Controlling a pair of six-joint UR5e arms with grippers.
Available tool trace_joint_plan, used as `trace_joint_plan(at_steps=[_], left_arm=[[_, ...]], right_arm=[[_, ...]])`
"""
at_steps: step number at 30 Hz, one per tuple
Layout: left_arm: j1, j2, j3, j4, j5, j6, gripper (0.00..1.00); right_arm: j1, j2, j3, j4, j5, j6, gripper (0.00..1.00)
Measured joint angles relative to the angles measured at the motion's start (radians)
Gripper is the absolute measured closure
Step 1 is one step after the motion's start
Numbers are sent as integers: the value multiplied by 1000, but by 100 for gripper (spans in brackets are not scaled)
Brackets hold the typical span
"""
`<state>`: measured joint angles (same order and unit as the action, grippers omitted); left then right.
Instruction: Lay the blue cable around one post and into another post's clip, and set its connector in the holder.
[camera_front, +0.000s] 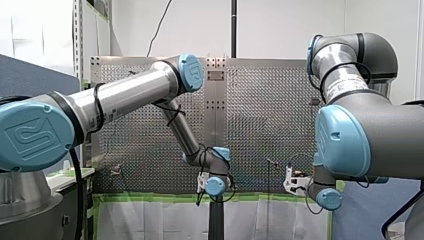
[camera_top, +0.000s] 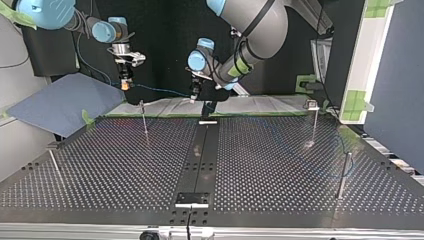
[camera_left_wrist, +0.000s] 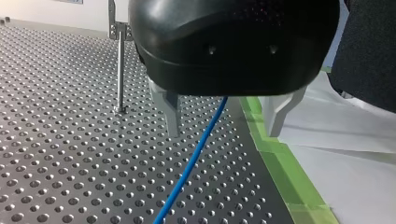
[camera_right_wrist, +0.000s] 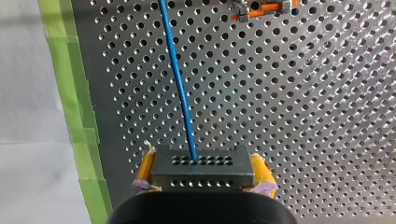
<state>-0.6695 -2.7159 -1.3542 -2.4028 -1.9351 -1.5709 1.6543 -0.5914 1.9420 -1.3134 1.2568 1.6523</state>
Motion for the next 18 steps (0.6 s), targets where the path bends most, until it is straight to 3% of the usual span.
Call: trace_joint_plan(at_steps=[2,3,5,10,18], left_arm=[[0,0,1,0,5,1,50],[0,0,1,0,11,2,50],[0,0,1,0,23,3,59],[2,0,1,0,49,4,59],[3,0,2,-4,53,7,61]], right_arm=[[0,0,0,-1,1,1,100],[0,0,0,-2,2,1,100],[-1,0,0,-4,2,3,100],[-1,0,0,-5,4,6,100],[-1,0,-1,-6,4,7,100]])
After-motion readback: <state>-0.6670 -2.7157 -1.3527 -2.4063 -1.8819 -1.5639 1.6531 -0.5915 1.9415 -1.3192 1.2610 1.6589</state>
